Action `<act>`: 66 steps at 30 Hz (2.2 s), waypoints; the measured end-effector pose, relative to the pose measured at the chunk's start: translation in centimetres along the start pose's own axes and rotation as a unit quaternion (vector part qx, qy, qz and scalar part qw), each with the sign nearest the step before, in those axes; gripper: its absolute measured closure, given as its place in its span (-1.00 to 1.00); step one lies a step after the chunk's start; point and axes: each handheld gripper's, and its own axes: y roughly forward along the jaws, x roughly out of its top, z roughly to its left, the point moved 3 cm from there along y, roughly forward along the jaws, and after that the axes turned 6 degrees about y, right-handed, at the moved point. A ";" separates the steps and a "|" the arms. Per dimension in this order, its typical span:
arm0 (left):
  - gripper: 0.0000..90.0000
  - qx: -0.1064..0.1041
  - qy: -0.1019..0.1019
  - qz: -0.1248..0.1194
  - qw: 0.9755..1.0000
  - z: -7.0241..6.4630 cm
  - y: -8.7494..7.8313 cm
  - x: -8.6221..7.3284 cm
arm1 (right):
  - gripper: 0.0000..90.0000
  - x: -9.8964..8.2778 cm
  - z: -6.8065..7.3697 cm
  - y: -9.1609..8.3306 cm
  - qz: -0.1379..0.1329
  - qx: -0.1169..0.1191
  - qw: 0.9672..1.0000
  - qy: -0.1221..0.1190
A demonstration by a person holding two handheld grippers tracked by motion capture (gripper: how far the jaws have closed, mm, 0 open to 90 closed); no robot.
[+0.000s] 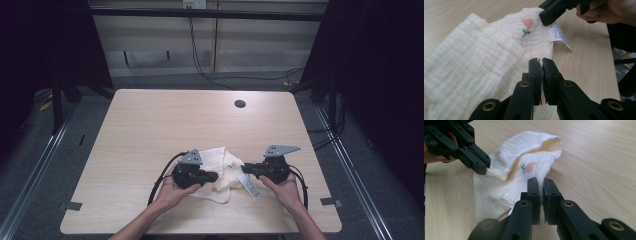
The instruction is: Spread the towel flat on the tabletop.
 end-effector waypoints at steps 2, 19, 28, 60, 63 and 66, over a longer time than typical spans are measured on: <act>0.92 0.006 0.000 -0.014 1.000 0.4 -1.2 0.5 | 0.90 0.2 0.1 -0.2 -0.004 0.001 1.000 0.001; 0.93 0.034 -0.027 -0.081 0.996 2.6 -8.4 0.6 | 0.92 3.6 0.4 -2.9 -0.034 0.015 0.999 -0.008; 0.94 0.078 -0.036 -0.111 0.990 4.3 -13.1 0.4 | 0.92 6.6 0.2 -4.9 -0.047 0.010 0.999 -0.020; 0.94 0.106 0.025 -0.161 0.981 1.7 -20.1 5.7 | 0.93 13.3 6.0 -11.4 -0.098 0.013 0.989 -0.111; 0.94 0.106 0.029 -0.156 0.982 1.1 -20.4 5.8 | 0.93 13.2 6.5 -11.8 -0.102 0.016 0.988 -0.114; 0.94 0.104 0.037 -0.151 0.982 -0.1 -21.2 6.2 | 0.93 13.2 7.7 -12.5 -0.096 0.020 0.987 -0.127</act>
